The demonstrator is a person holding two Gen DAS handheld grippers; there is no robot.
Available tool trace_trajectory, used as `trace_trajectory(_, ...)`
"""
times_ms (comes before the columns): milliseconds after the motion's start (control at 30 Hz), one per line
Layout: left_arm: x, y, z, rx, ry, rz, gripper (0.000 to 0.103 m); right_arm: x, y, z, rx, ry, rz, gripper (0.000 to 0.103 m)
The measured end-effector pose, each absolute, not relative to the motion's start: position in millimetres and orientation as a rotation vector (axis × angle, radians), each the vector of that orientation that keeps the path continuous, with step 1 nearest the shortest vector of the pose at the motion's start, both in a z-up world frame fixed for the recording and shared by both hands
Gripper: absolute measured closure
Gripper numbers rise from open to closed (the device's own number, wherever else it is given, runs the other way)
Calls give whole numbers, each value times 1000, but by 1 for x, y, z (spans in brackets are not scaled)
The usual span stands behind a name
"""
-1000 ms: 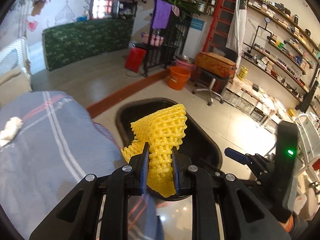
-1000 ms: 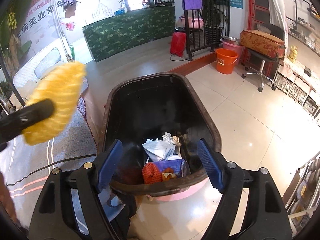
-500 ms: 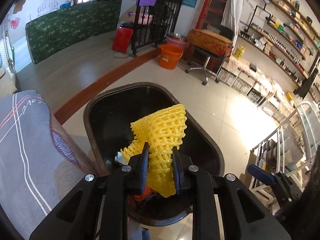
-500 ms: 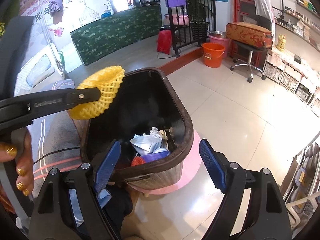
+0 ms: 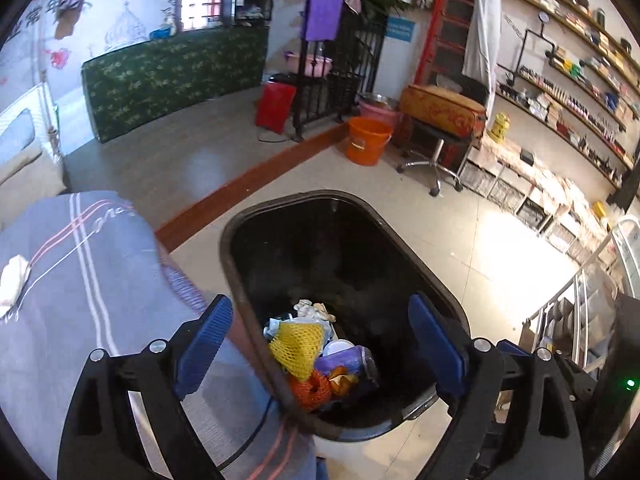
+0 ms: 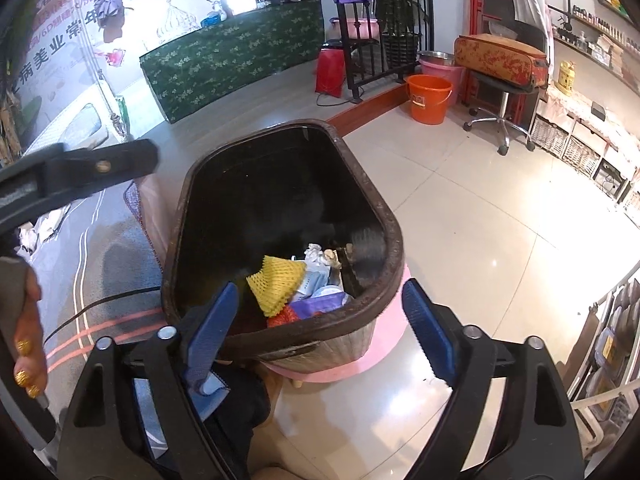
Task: Collect trash
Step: 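Move both open tools back over the bed toward the cloth and bag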
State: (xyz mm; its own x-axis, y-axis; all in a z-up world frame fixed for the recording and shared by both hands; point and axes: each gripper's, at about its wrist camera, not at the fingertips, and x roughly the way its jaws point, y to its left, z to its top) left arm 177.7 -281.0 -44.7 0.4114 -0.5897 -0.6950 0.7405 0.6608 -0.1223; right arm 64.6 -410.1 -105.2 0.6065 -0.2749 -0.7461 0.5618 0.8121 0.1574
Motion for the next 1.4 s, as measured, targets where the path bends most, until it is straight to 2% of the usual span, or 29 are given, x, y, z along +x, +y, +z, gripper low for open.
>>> trace_trajectory(333, 174, -246, -29, 161, 726, -788, 9, 76, -391, -96, 353, 777, -460, 15)
trace_trajectory(767, 179, -170, -25, 88, 721, -656, 7, 112, -342, -84, 278, 797, -355, 14)
trace_trajectory(1400, 195, 27, -38, -27, 742, -218, 7, 198, -194, -49, 113, 745, 1, 12)
